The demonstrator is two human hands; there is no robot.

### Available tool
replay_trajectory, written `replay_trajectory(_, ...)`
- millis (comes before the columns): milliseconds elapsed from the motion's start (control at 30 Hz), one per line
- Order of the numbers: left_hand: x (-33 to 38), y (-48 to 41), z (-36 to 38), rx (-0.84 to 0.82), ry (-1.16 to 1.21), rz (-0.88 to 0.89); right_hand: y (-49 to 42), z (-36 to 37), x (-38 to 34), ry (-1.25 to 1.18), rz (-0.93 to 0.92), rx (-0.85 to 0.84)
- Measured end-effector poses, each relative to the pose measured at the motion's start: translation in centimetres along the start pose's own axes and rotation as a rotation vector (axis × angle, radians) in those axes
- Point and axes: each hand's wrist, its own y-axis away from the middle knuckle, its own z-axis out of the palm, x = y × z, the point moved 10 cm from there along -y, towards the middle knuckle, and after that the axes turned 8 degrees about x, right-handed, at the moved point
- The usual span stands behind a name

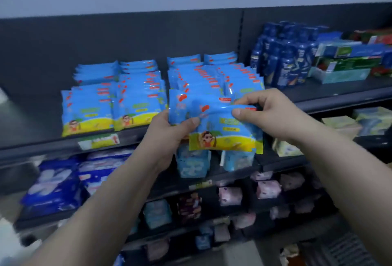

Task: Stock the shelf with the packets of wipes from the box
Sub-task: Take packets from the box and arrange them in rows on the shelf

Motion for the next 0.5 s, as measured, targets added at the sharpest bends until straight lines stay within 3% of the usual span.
replay_trajectory(200,4.1,-2.2,-13.1,0.097,-0.039,0.049,-5.0,11.5,-8.5,0.086,-0.178,-0.145)
replay_trajectory(500,8.5,-6.4,-31.7,0.254,-0.039,0.086,-12.1,23.9,-18.2,-0.057,-0.282,-0.128)
